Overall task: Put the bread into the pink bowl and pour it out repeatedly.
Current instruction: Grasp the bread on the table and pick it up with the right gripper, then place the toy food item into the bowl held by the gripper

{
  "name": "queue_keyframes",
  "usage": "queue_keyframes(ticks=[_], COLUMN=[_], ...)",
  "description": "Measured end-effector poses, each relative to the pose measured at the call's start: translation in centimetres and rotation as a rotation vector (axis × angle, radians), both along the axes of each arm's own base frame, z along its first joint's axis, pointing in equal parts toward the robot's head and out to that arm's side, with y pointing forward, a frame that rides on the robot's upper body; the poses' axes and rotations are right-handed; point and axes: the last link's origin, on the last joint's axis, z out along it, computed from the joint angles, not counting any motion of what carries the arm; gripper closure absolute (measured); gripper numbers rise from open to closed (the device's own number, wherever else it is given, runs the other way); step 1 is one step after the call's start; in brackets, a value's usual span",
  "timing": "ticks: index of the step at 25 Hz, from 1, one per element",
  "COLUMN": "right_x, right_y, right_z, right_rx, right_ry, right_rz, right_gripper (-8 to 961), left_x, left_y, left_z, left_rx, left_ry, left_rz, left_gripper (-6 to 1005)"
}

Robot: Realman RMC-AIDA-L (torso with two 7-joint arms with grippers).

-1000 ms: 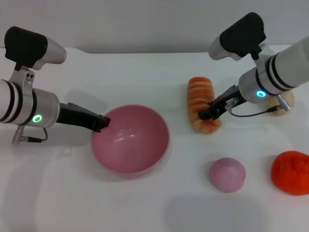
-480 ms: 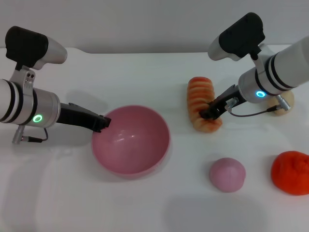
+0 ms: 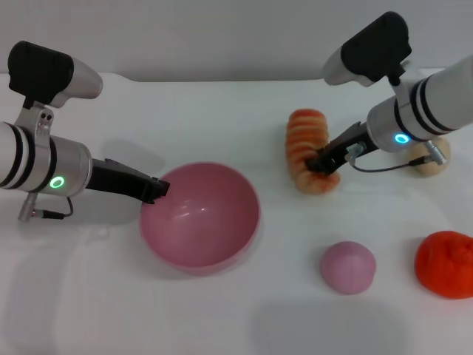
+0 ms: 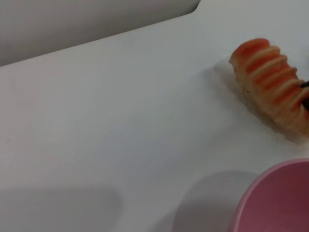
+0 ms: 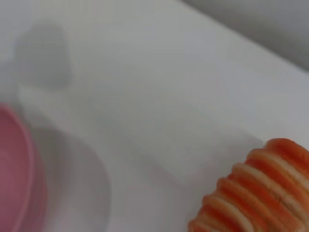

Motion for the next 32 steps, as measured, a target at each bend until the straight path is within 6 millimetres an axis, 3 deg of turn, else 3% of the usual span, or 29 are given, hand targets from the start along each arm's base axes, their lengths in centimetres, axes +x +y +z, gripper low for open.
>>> queue_keyframes(ticks=[10,18,21,24,32], right_x=[-1.8,-7.8,-10.4,-11.7,-11.0], right_y=[0.1,-0.9,-2.8,-4.4,-6.2], right_z=[2.9,6.1,5.5,3.9,-0.4], right_rx=[0.127,0.222,0.189,0.126,0.005], right_ry=[0.094,0.176,0.230,0.233,0.198], right_rz=[0.096,0.323,0.414,0.470,0.475], right_gripper=[781,801,801,800,810], left_x=[-0.2,-0.2,-0.2,-0.2,1.0], left_y=[-0.1,-0.2,-0.2,-0.1,0.4], left_z=[0.3,0.3,0.4,0.4,0.5], left_rx=[-0.004,-0.017,-0.016,-0.014,-0.012], left_ry=[0.000,0.004,0.002,0.001,-0.010], left_rz=[0.008,0.006,0.008,0.006,-0.018], left_gripper=[953,953,953,953,953])
